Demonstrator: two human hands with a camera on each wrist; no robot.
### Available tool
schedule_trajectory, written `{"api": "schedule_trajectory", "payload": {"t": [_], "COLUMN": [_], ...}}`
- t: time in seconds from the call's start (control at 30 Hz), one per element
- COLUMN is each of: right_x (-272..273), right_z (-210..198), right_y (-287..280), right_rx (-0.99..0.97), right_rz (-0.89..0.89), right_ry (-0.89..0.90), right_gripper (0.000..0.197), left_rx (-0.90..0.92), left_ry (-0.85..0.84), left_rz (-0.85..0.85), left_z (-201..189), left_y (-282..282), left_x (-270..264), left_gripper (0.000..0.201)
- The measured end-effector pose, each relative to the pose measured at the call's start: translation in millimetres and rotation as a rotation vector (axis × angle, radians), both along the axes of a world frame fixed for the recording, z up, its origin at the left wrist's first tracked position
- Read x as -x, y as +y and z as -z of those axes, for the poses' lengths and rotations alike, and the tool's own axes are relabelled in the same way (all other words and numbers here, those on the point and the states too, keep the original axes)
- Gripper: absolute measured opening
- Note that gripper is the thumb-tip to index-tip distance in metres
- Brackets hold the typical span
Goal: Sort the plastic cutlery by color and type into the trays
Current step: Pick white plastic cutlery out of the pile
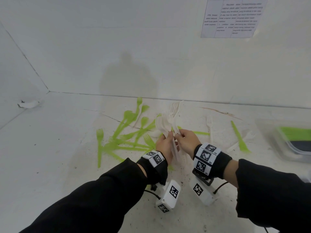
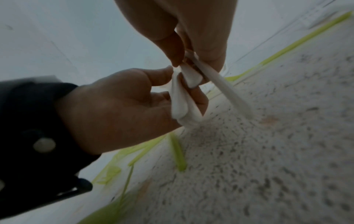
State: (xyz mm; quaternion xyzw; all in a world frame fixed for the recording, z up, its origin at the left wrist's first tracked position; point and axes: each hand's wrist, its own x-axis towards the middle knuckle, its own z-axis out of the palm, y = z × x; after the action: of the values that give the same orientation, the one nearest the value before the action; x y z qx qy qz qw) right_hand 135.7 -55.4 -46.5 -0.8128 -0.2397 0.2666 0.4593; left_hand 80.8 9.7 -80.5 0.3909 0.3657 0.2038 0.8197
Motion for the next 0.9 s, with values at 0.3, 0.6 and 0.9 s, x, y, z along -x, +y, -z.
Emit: {"api": "schedule_trajectory", "payload": {"t": [0.3,0.6,0.9], "right_x": [12,11,5], "right_z": [2,0,-2], "right_y": [-1,-7,-3], "right_rx": [0.058,0.000,-0.106], "right_rz": [-0.026,0.009,0.172], "right_ry": [-0.049,-0.034,-0.018], "right_gripper": [0.017,0.026,0.037], "left_rx": [0.143,0.128,0.131], "left_ry": [0.031,0.033,0.037], "left_rz": [0.060,0.073,0.139], "left_z": [3,4,8], "left_y": [1,-1,-5], "left_x": [4,4,5], "left_gripper": [0.041,0.037,0.024]}}
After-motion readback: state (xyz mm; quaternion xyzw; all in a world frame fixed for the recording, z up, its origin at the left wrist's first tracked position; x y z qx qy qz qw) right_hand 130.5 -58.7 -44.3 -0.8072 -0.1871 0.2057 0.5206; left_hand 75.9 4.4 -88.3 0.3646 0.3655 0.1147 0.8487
